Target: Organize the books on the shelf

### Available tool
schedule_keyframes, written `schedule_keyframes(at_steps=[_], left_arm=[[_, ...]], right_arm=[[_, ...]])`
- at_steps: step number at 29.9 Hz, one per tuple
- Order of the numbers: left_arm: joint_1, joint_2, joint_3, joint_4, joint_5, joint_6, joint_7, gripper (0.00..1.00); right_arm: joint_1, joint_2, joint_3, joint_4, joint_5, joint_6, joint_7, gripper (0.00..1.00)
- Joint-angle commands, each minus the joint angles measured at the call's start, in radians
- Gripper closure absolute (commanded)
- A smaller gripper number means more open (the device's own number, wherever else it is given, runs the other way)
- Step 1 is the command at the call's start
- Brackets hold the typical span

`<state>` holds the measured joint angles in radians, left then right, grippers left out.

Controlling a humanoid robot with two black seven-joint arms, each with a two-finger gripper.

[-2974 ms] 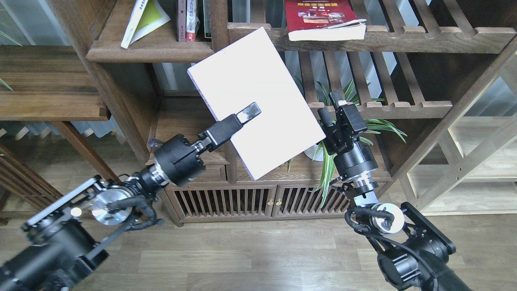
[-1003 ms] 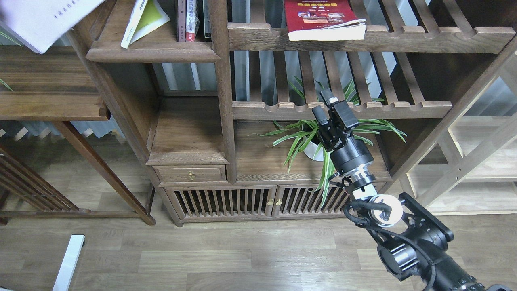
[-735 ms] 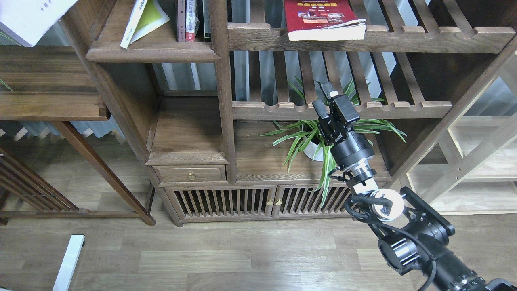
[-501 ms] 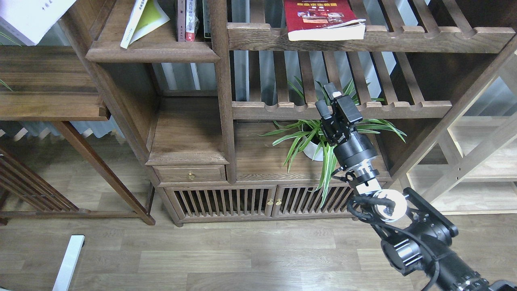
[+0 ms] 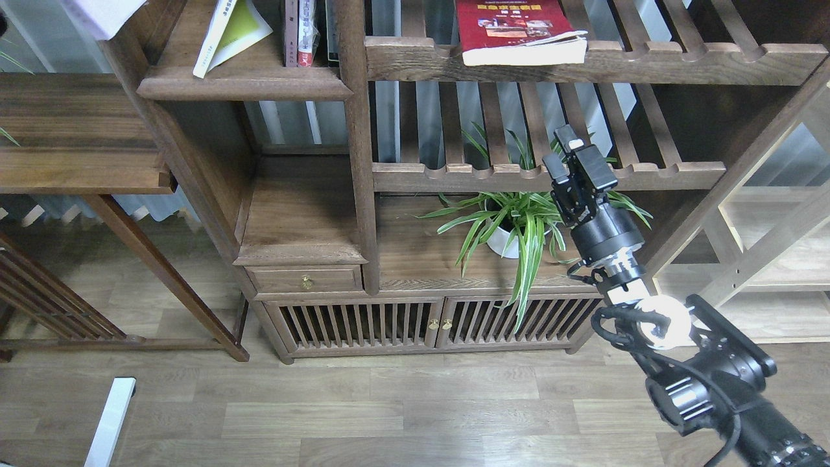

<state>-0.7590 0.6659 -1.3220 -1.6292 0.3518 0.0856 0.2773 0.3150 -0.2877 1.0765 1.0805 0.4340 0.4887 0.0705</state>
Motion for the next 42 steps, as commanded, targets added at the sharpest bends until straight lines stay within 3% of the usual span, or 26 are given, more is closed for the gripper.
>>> schedule_keyframes(at_steps=[1, 6, 17, 42], left_arm=[[-0.065, 0.000, 0.059, 0.034, 0.012, 0.008, -0.001, 0.99], [-0.089, 0.001, 0.092, 0.040, 0.013, 0.057, -0.001, 0.99], [-0.158, 0.004, 0.147, 0.124, 0.030, 0.060, 0.000, 0.98], [-0.454, -0.138, 0.374, 0.502, 0.030, 0.045, -0.032, 0.94]], right_arm=[[-0.004, -0.033, 0.000, -0.001, 0.002, 0.000, 0.002, 0.21], [-0.005, -0.056, 0.005, -0.001, 0.005, 0.000, 0.003, 0.21], [-0.019, -0.059, 0.005, -0.001, 0.005, 0.000, 0.002, 0.21], [-0.025, -0.059, 0.017, -0.001, 0.006, 0.000, 0.003, 0.21]])
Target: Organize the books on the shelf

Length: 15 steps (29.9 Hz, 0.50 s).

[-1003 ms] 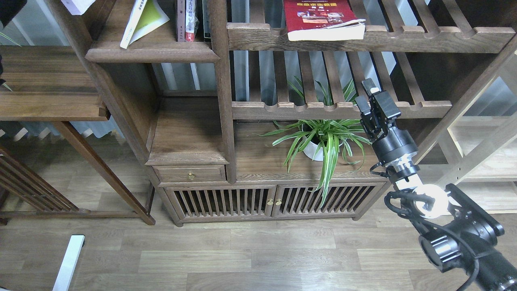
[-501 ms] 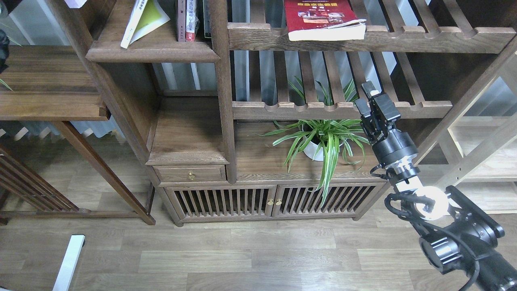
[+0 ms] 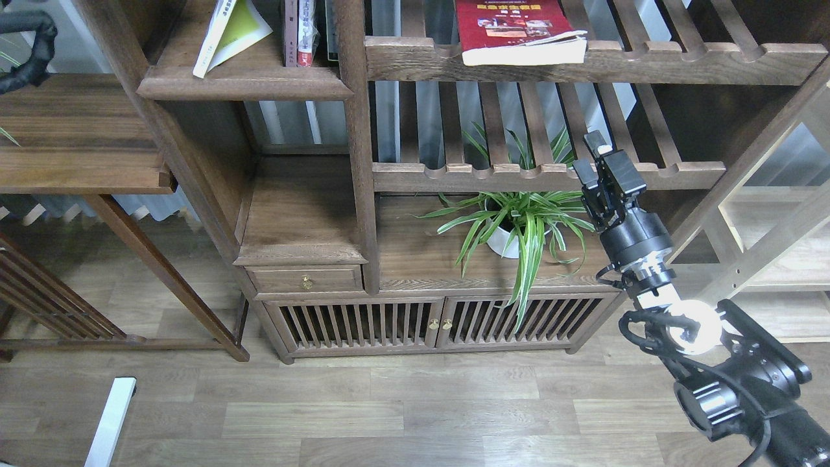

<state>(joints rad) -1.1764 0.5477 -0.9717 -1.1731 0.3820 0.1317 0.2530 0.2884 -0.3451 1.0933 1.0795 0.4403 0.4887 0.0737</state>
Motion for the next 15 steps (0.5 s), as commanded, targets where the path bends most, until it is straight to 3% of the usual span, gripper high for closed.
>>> schedule_keyframes(at_steps=[1, 15], left_arm=[[-0.046, -0.023, 0.031, 0.059, -0.002, -0.001, -0.008, 0.94], [-0.127, -0.075, 0.087, 0.291, -0.002, -0.130, -0.051, 0.94]], right_arm=[[0.002, -0.002, 0.000, -0.001, 0.000, 0.000, 0.000, 0.21], [0.000, 0.000, -0.001, -0.001, 0.000, 0.000, 0.000, 0.21]])
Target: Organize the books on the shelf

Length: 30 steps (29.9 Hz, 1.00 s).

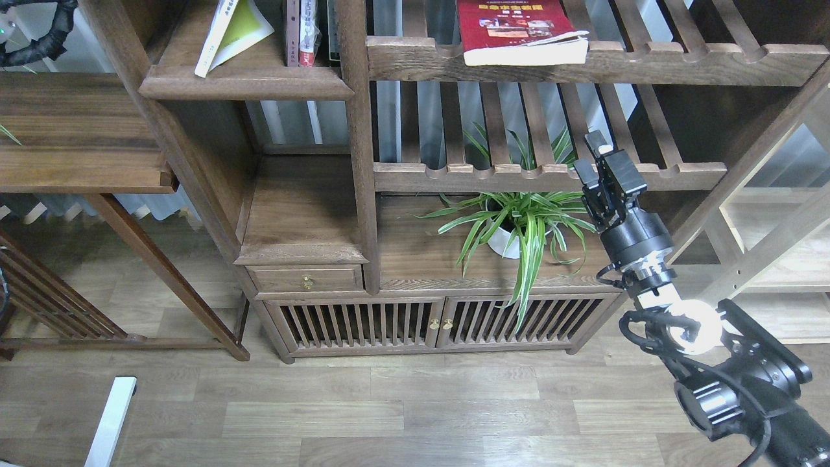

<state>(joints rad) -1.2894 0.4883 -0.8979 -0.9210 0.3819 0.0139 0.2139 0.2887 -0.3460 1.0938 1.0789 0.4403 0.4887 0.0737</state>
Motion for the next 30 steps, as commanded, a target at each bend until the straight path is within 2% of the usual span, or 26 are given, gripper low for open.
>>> schedule_keyframes(at_steps=[1, 12, 19, 26, 30], left_arm=[[-0.022, -0.028, 0.019, 0.059, 0.000, -0.015, -0.018, 0.94], [-0.068, -0.125, 0.060, 0.195, -0.001, -0.020, -0.056, 0.93], [-0.080, -0.160, 0.065, 0.226, -0.001, -0.020, -0.071, 0.92], [-0.080, -0.162, 0.100, 0.225, -0.001, -0.020, -0.079, 0.84], [-0.080, -0.165, 0.123, 0.223, -0.001, -0.008, -0.079, 0.71]], right_arm=[[0.000, 0.002, -0.002, 0.000, 0.000, 0.000, 0.000, 0.21], [0.001, 0.004, -0.002, -0.002, 0.006, 0.000, 0.000, 0.21], [0.003, 0.005, -0.002, -0.002, 0.006, 0.000, 0.000, 0.21], [0.003, 0.005, -0.003, -0.002, 0.006, 0.000, 0.000, 0.21], [0.003, 0.005, -0.003, -0.002, 0.008, 0.000, 0.000, 0.21]])
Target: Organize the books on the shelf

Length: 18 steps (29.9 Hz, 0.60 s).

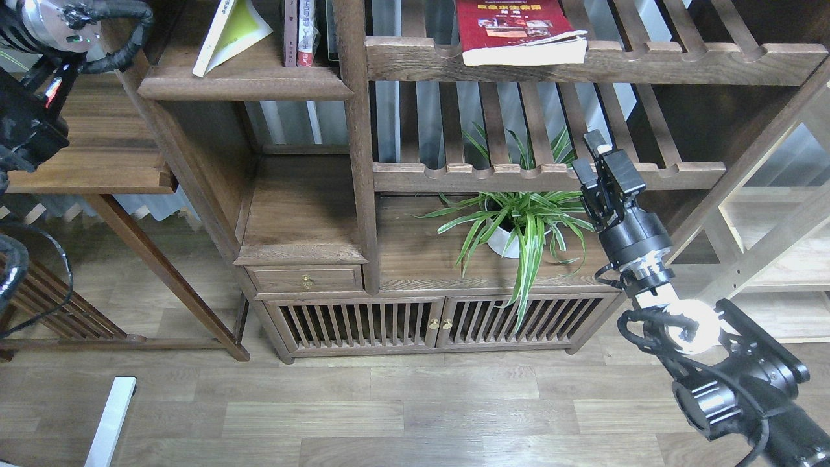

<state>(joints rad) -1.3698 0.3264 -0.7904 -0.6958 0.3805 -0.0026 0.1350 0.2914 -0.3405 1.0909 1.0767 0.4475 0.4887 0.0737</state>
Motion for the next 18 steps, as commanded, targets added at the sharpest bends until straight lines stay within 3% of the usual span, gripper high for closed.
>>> schedule_keyframes(at_steps=[1, 6, 18], left_arm=[[-0.003, -0.004, 0.023, -0.002, 0.000, 0.009, 0.000, 0.71], [-0.008, -0.006, 0.031, -0.004, 0.000, 0.010, 0.000, 0.63], [-0.046, -0.021, 0.033, -0.008, -0.002, 0.012, 0.002, 0.57]], right_arm=[[0.000, 0.000, 0.000, 0.000, 0.000, 0.000, -0.002, 0.21], [0.000, -0.002, 0.000, 0.000, 0.000, 0.000, -0.002, 0.21], [0.000, -0.006, -0.003, 0.002, 0.000, 0.000, -0.003, 0.21]])
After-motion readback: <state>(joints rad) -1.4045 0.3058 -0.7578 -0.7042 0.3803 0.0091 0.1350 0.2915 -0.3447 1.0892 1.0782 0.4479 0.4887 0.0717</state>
